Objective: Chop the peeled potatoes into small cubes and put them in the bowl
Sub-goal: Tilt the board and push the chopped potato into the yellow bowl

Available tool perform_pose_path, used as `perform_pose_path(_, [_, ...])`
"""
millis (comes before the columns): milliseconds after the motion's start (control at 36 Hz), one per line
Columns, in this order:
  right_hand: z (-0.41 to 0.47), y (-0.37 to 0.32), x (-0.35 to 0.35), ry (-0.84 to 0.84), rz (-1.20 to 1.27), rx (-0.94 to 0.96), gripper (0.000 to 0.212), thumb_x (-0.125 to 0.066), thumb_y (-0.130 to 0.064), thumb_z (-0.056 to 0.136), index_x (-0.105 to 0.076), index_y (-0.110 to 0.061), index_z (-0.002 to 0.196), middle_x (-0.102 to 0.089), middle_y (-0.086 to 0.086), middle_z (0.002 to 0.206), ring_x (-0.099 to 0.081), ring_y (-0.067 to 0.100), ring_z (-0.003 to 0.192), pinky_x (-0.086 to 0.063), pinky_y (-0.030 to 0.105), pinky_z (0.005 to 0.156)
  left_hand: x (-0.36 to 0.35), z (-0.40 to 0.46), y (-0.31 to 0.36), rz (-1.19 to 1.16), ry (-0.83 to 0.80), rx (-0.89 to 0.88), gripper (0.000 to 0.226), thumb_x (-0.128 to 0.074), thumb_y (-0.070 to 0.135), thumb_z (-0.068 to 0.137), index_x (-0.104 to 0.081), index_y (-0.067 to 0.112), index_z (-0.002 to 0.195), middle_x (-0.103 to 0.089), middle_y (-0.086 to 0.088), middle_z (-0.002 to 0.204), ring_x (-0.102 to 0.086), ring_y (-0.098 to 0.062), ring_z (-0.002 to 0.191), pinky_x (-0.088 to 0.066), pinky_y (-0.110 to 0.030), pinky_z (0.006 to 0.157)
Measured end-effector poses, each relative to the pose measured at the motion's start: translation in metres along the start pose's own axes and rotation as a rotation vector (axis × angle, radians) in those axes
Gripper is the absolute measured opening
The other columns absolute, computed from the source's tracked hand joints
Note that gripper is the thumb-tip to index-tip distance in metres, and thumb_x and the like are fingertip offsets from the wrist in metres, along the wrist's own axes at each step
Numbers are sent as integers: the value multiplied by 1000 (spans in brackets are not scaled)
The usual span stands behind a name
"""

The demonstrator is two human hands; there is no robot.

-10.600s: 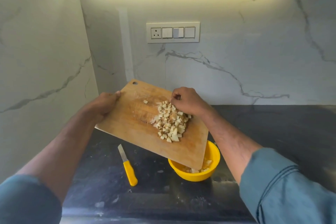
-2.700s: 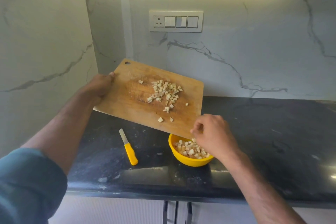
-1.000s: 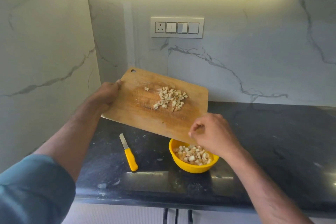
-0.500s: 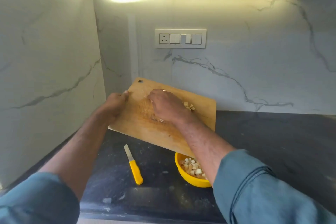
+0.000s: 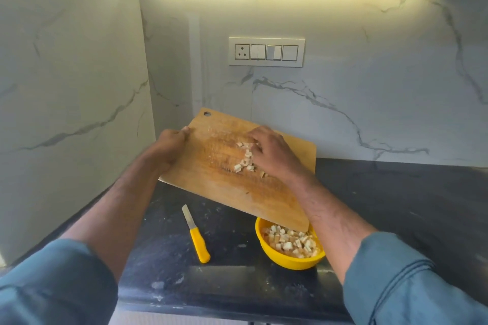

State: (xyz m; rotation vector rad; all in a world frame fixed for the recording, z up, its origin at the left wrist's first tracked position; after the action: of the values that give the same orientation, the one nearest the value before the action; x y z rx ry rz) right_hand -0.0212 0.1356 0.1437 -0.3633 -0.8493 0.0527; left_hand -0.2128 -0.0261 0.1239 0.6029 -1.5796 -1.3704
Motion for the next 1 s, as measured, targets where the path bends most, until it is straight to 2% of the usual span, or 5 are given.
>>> perform_pose_path(83, [0,-10,-10,-64,-100,29,37,-43,-19,105,-56,-10,138,-53,2,140,-47,19,128,-40,35,107,1,2,-1,5,-1,8,56,-41,47,108,-61,0,131,-66,-13,117,-63,-30,102,-48,-42,86])
perform_pose_path(194, [-3,-18,-15,-10,-145,64,34,-41,-23,105,-67,-8,122,-60,2,124,-52,19,114,-45,31,94,2,4,-4,14,-3,12,56,-42,48,108,-61,0,128,-67,-14,120,-64,-32,104,-51,-44,90])
perform_pose_path(444, [-20,-23,-20,11,-252,174,54,-62,-59,87,-64,-15,119,-58,-3,120,-49,15,111,-47,31,86,6,5,-1,25,-11,0,56,-44,50,106,-63,1,128,-67,-14,121,-65,-33,108,-52,-46,95])
perform_pose_path(722, [-28,-25,-17,146,-340,277,19,-55,-20,95,-71,-13,101,-66,2,105,-55,20,98,-46,29,74,2,3,-2,22,-10,8,58,-45,50,106,-62,0,129,-66,-16,122,-64,-35,109,-52,-48,97])
perform_pose_path(1000, [-32,8,4,203,-257,44,15,-57,-19,95,-67,-16,105,-65,-1,104,-54,17,95,-46,28,74,3,3,-2,16,-1,7,58,-45,50,106,-62,-1,129,-67,-15,120,-64,-35,109,-51,-51,101])
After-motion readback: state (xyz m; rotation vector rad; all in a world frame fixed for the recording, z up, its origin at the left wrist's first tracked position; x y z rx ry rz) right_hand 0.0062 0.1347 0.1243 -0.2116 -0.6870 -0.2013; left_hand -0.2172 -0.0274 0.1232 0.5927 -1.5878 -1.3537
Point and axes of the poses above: each hand's wrist, its own z-axis towards the middle knuckle, its own x-axis out of the back of the hand, y = z × x, the point moved 6 cm from there along z, towards the middle knuckle
